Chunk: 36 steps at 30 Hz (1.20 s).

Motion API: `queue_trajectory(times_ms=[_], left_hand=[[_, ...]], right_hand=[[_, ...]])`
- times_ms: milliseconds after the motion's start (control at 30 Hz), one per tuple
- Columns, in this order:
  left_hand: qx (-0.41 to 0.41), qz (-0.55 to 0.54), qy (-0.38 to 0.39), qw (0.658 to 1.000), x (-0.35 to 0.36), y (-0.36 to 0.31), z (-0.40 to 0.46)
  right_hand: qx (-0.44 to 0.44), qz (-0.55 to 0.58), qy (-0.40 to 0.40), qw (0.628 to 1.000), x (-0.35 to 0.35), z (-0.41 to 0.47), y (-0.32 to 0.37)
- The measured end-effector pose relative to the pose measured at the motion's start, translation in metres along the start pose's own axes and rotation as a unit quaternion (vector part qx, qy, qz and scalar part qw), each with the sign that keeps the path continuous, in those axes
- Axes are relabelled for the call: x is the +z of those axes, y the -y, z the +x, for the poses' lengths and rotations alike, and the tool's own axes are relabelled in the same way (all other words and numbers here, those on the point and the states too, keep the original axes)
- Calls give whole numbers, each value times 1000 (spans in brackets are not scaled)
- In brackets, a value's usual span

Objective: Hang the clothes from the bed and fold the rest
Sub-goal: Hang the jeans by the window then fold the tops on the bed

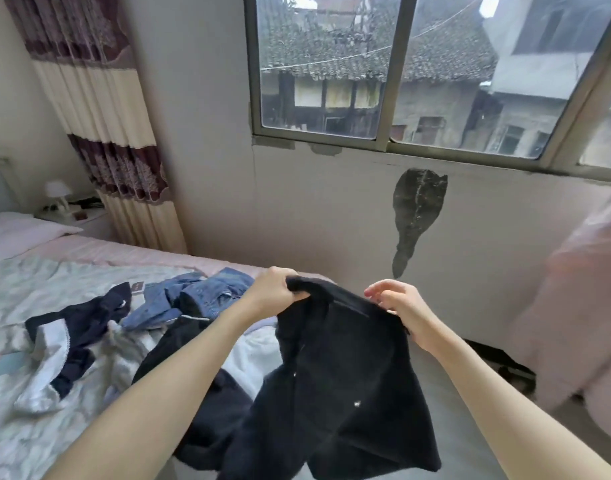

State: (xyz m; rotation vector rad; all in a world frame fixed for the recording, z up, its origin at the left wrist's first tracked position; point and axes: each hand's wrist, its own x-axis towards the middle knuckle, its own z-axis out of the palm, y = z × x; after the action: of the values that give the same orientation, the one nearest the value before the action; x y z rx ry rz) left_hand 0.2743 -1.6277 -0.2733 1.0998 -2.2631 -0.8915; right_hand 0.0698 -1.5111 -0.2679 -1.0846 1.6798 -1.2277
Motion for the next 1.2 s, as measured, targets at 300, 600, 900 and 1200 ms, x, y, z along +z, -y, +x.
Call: queue_trajectory(times_ms=[300,600,900,1200], left_hand=[[85,-30,-45,995,48,-99,25],[38,90,234,967,51,-147,49],[122,24,140,982,139,-230,55],[325,174,18,929,180,-373,65]], right_hand=[[-132,-93,70,984,-42,-17,-5],[-275,-55,-76,957,-162,-41,33],[-256,-15,-154,954,-271,-86,22],[-190,60,-377,905,-368,-114,-11]])
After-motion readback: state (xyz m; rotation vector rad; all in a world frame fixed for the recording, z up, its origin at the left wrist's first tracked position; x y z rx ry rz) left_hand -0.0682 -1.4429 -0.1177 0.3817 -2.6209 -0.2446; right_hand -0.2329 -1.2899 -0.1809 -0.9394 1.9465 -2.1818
